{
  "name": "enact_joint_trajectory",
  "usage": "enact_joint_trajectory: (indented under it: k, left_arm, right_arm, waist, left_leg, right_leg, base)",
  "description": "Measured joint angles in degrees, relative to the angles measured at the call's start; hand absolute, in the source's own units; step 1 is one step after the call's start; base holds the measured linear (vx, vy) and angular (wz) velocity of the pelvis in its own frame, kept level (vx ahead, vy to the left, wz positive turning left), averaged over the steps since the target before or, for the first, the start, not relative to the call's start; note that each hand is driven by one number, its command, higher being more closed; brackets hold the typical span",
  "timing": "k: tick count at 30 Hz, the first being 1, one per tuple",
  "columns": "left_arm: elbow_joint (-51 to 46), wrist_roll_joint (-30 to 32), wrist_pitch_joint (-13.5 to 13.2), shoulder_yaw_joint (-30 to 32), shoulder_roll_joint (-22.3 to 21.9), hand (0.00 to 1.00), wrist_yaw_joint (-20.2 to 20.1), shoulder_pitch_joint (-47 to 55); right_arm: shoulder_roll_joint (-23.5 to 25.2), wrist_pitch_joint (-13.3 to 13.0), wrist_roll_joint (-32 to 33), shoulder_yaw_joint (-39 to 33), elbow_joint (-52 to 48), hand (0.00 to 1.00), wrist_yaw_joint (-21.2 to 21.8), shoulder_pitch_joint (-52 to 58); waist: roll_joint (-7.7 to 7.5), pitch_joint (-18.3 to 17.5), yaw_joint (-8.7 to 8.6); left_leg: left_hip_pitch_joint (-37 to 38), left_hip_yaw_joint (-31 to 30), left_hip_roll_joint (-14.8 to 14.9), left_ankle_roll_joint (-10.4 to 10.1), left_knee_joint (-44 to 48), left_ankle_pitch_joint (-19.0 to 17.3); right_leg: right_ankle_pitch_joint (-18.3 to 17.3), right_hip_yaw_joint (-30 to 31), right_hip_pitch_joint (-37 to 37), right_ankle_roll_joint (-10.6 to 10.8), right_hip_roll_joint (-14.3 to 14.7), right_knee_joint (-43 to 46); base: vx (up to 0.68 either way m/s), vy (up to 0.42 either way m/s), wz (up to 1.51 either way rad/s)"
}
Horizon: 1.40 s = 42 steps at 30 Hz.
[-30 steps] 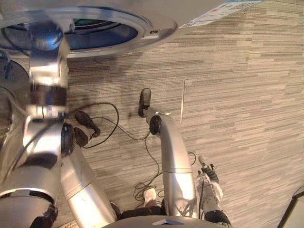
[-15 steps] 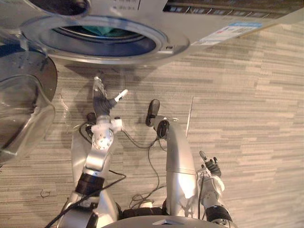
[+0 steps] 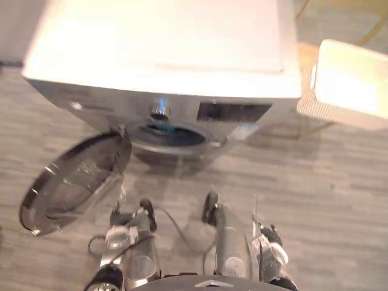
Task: Pick up the laundry basket with both hands and put the clothes into the washing machine.
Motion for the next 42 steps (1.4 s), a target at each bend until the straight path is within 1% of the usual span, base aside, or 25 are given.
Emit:
enact_joint_trajectory:
  k: [5,8,10,11,12,13,15,17,18,19,20,21,22,24,25,28,29,33,35,36,37,38,39,40,42]
  left_arm:
    - [5.7,2.2,0.7,5.2,-2.7,0.00,-0.8,2.4]
    - [6.1,2.3,0.7,5.0,-4.5,0.00,-0.8,2.3]
    - [6.1,2.2,0.6,4.3,-4.3,0.00,-0.8,1.9]
    - [5.8,2.2,0.6,4.8,-4.3,0.00,-0.8,1.0]
    - [6.0,2.1,0.6,5.2,-4.3,0.00,-0.7,1.2]
    - [6.7,2.2,0.6,5.0,-4.6,0.00,-0.7,2.2]
    - [6.8,2.6,0.6,4.2,-4.9,0.00,-0.7,2.7]
    - [7.5,3.7,0.7,2.0,-4.2,0.00,-0.7,2.5]
    - [7.6,4.9,0.8,0.5,-3.4,0.00,-0.7,2.4]
    - [7.7,5.8,0.9,-0.9,-2.0,0.00,-0.7,2.3]
    - [7.8,6.4,1.0,-1.8,-1.1,0.00,-0.7,2.0]
    - [7.8,6.7,1.1,-3.7,-0.6,0.00,-0.7,1.3]
    - [7.8,6.8,1.1,-5.8,-0.6,0.00,-0.7,0.7]
    - [7.8,7.5,1.1,-7.9,0.3,0.00,-0.7,1.1]
    - [7.8,7.7,1.1,-9.6,0.7,0.00,-0.8,1.7]
    - [7.8,7.7,0.9,-11.4,0.8,0.00,-0.8,1.2]
    - [7.9,7.9,0.9,-12.0,0.8,0.00,-0.9,0.8]
    - [8.9,9.0,0.7,-11.1,1.8,0.00,-0.8,1.3]
    - [8.8,9.2,0.7,-9.2,1.8,0.00,-0.8,1.5]
    - [8.6,9.6,0.8,-8.7,1.5,0.00,-0.8,2.2]
    - [6.5,10.0,0.7,-7.9,0.0,0.00,-0.7,2.4]
    - [5.8,10.0,0.7,-7.5,0.1,0.00,-0.7,2.4]
    - [4.7,9.9,0.7,-6.7,0.8,0.00,-0.8,2.8]
    - [3.5,9.6,0.8,-6.1,1.3,0.00,-0.7,3.7]
    - [2.0,8.7,0.9,-5.5,1.7,0.00,-0.8,3.9]
  right_arm:
    - [0.8,1.8,-6.3,-5.9,4.2,0.00,0.3,2.3]
    - [0.6,2.1,-8.5,-7.8,5.0,0.00,0.2,1.9]
    - [0.9,2.3,-8.5,-9.0,5.6,0.00,0.0,0.6]
    - [1.4,2.2,-8.5,-9.5,7.0,0.00,0.0,-0.5]
    - [1.3,2.2,-8.5,-9.8,7.6,0.00,0.0,-1.8]
    - [1.0,2.2,-8.5,-10.0,7.6,0.00,0.0,-1.9]
    - [0.9,2.1,-8.5,-9.9,8.3,0.00,0.1,-1.9]
    - [0.7,2.3,-8.5,-9.8,9.5,0.00,0.2,-2.7]
    - [1.3,3.0,-8.5,-9.6,11.2,0.00,0.3,-3.0]
    - [1.7,3.5,-8.5,-9.8,12.7,0.00,0.2,-3.1]
    - [1.6,3.4,-8.5,-10.0,13.5,0.00,0.2,-3.2]
    - [1.2,3.5,-8.4,-10.7,14.7,0.00,0.1,-3.0]
    - [0.5,3.5,-8.4,-11.7,16.0,0.00,-0.1,-3.1]
    - [0.9,3.5,-8.3,-11.6,16.3,0.00,-0.1,-2.9]
    - [1.4,3.5,-8.2,-11.3,16.2,0.00,-0.1,-2.1]
    - [1.8,3.5,-8.2,-11.3,16.2,0.00,-0.1,-1.6]
    - [2.3,3.8,-8.3,-11.3,16.2,0.00,-0.1,-1.7]
    - [2.7,4.4,-8.5,-11.2,15.9,0.00,-0.1,-1.1]
    - [3.4,4.4,-9.0,-11.1,15.6,0.00,0.0,-0.3]
    - [3.2,4.4,-9.9,-10.9,15.5,0.00,0.0,0.0]
    - [1.7,3.9,-10.5,-10.2,14.5,0.00,0.0,-1.1]
    - [1.8,3.9,-10.6,-9.9,13.7,0.00,0.0,-1.1]
    - [2.9,3.8,-10.7,-9.5,13.3,0.00,0.0,-0.3]
    - [4.1,4.0,-10.7,-9.4,13.5,0.00,0.0,0.4]
    - [5.2,4.1,-10.7,-9.3,13.7,0.00,0.0,1.0]
  waist:
    - [2.37,-7.2,0.33]
    - [3.01,-9.5,0.28]
    - [2.45,-10.0,-0.24]
    - [1.92,-9.6,-0.04]
    - [1.87,-9.6,0.55]
    - [2.44,-9.9,0.61]
    - [3.07,-10.3,-0.20]
    - [3.23,-10.4,-1.03]
    - [3.06,-11.1,-1.12]
    - [0.98,-12.3,-1.85]
    - [0.59,-12.2,-2.32]
    - [0.92,-11.9,-2.80]
    - [1.64,-11.4,-2.62]
    - [0.93,-10.7,-2.18]
    - [-0.81,-11.5,-2.41]
    - [-2.46,-12.0,-2.70]
    - [-2.03,-12.0,-2.81]
    - [-3.37,-11.0,-2.16]
    - [-4.31,-10.6,-2.02]
    - [-3.75,-10.6,-2.14]
    - [-1.24,-9.8,-2.50]
    - [-0.93,-9.3,-2.49]
    - [-2.03,-9.2,-2.13]
    - [-4.45,-9.4,-1.46]
    - [-6.18,-9.4,-0.72]
  left_leg:
    - [10.4,-1.5,-2.4,-0.1,-13.9,5.8]
    - [10.8,-2.4,-3.2,0.6,-14.9,8.1]
    - [11.3,-1.7,-4.5,1.9,-19.0,14.9]
    - [10.6,-0.2,-4.0,1.8,-11.9,9.8]
    - [9.5,1.6,-1.9,3.1,2.6,1.8]
    - [10.5,1.4,0.1,1.9,15.3,-1.6]
    - [12.8,1.3,1.3,1.8,20.5,-1.6]
    - [12.3,1.7,1.0,0.8,19.5,-2.8]
    - [12.7,1.0,-1.7,1.0,15.0,-3.0]
    - [14.0,-2.1,-4.7,0.1,8.5,-3.9]
    - [14.7,-4.0,-5.8,-0.7,5.7,-4.8]
    - [16.1,-6.3,-6.6,-0.8,0.7,-7.5]
    - [17.9,-6.5,-6.6,1.2,-3.6,-9.5]
    - [19.1,-6.5,-8.2,1.9,-6.7,-8.1]
    - [20.7,-6.7,-9.7,2.4,-9.9,-6.5]
    - [20.8,-7.3,-12.2,2.6,-14.1,-3.5]
    - [20.4,-7.2,-13.3,3.1,-15.6,-2.1]
    - [23.2,-4.7,-15.0,4.3,-20.7,1.0]
    - [25.1,-3.1,-15.4,5.3,-20.8,1.9]
    - [25.0,-2.0,-14.3,6.2,-20.5,2.4]
    - [23.8,-1.5,-9.9,7.0,-19.2,1.9]
    - [23.4,-1.7,-8.8,6.8,-18.5,1.6]
    - [22.7,-1.7,-7.8,6.5,-17.6,1.4]
    - [22.7,-1.8,-8.0,6.3,-17.3,1.3]
    - [22.3,-2.2,-9.1,6.1,-15.8,1.5]
  right_leg:
    - [-0.5,-4.7,10.2,0.8,-0.1,-5.8]
    - [-1.1,-7.7,11.8,1.2,-1.4,-5.8]
    - [0.8,-10.1,13.9,-0.4,-1.5,-10.2]
    - [2.8,-11.1,15.4,-0.2,-2.3,-12.2]
    - [3.1,-10.8,16.7,-0.2,-2.3,-12.2]
    - [3.4,-11.0,18.5,0.0,-2.3,-12.3]
    - [4.7,-10.8,20.0,0.7,-2.3,-13.9]
    - [7.1,-10.3,20.3,0.5,-1.8,-17.7]
    - [8.8,-9.1,20.4,1.6,-1.1,-21.5]
    - [8.7,-7.2,19.2,1.2,-0.5,-23.3]
    - [9.6,-6.8,19.1,0.7,-0.6,-24.3]
    - [13.0,-7.4,18.7,0.3,-0.4,-24.7]
    - [13.6,-7.6,18.3,1.3,-0.2,-23.8]
    - [14.4,-7.4,18.1,1.2,-1.4,-23.1]
    - [14.6,-7.4,18.2,2.1,-2.8,-23.2]
    - [14.6,-7.2,16.6,2.9,-5.1,-23.5]
    - [14.7,-6.2,15.6,3.2,-5.8,-23.9]
    - [14.3,-4.5,16.3,5.3,-5.8,-26.4]
    - [10.9,-4.6,17.2,8.4,-5.9,-25.8]
    - [4.6,-5.0,17.0,14.5,-5.6,-24.0]
    - [5.8,-5.3,12.9,5.8,-4.6,-8.2]
    - [5.5,-4.9,11.6,4.9,-4.2,-0.4]
    - [4.7,-2.6,10.2,5.0,-3.6,11.8]
    - [4.5,0.4,11.0,5.4,-2.8,18.1]
    - [7.1,2.8,15.9,5.7,-2.1,16.3]
  base:
    - [0.12,-0.026,0.34]
    - [0.07,0.006,0.61]
    - [0.02,0.003,0.61]
    - [-0.04,0.037,0.16]
    - [-0.06,0.074,0.00]
    - [-0.08,0.086,-0.06]
    - [-0.09,0.172,0.02]
    - [-0.15,0.249,-0.02]
    - [-0.09,0.118,0.03]
    - [-0.07,0.086,0.19]
    - [-0.08,0.115,0.56]
    - [-0.13,0.193,0.57]
    - [-0.15,0.213,0.42]
    - [-0.20,0.125,0.04]
    - [-0.22,0.037,0.00]
    - [-0.14,0.010,0.14]
    - [-0.19,0.021,-0.01]
    - [-0.10,0.053,-0.22]
    - [-0.04,0.095,-0.25]
    - [-0.14,0.099,-0.24]
    - [-0.17,0.091,-0.18]
    - [-0.19,0.061,-0.12]
    - [-0.12,-0.006,-0.04]
    - [-0.09,-0.043,-0.02]
    - [0.01,-0.087,-0.04]
